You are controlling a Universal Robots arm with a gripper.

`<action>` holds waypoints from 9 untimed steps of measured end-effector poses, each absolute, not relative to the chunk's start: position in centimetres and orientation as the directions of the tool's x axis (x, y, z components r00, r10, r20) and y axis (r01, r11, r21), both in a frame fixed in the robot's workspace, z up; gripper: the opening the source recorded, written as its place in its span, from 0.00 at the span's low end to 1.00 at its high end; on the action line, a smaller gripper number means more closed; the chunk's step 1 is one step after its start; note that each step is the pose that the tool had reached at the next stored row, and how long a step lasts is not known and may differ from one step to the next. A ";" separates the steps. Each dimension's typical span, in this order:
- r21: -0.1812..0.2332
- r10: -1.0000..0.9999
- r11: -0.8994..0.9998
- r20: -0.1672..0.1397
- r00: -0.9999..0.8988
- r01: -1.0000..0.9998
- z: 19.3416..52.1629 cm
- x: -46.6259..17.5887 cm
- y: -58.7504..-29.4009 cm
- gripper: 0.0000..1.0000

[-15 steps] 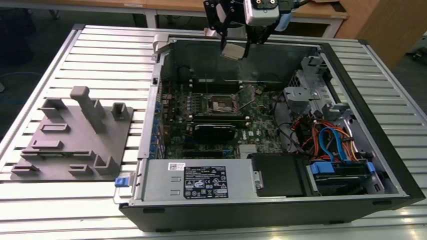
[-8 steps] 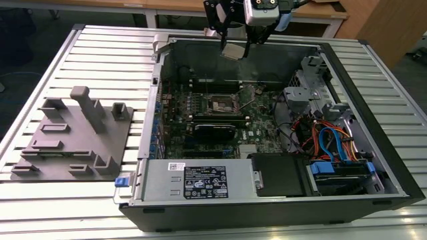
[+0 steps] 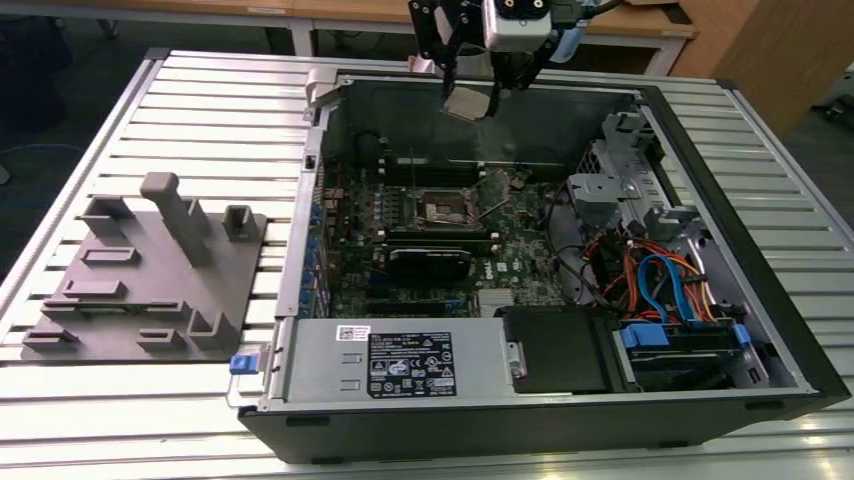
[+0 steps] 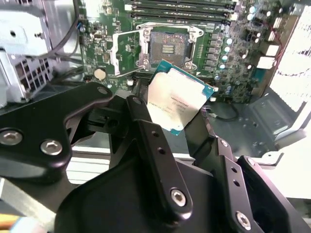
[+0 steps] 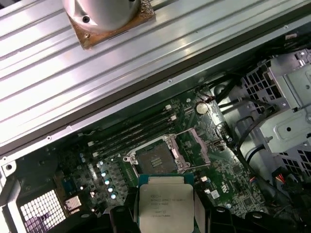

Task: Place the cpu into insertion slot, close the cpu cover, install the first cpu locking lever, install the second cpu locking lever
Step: 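Place the cpu into insertion slot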

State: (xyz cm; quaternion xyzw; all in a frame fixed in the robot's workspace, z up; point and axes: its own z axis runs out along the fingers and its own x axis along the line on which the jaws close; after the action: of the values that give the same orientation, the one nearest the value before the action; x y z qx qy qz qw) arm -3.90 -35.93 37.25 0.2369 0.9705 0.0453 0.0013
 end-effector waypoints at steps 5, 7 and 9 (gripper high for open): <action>0.088 0.507 0.858 0.019 -0.862 0.506 37.2 -3.9 -35.9 0.54; 0.088 0.507 0.858 0.019 -0.862 0.506 37.2 -3.9 -35.9 0.54; 0.088 0.507 0.858 0.019 -0.862 0.506 37.2 -3.9 -35.9 0.54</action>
State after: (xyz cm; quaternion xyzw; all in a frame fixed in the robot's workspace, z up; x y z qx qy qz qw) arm -3.90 -35.93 37.21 0.2628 0.9638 0.0452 0.0025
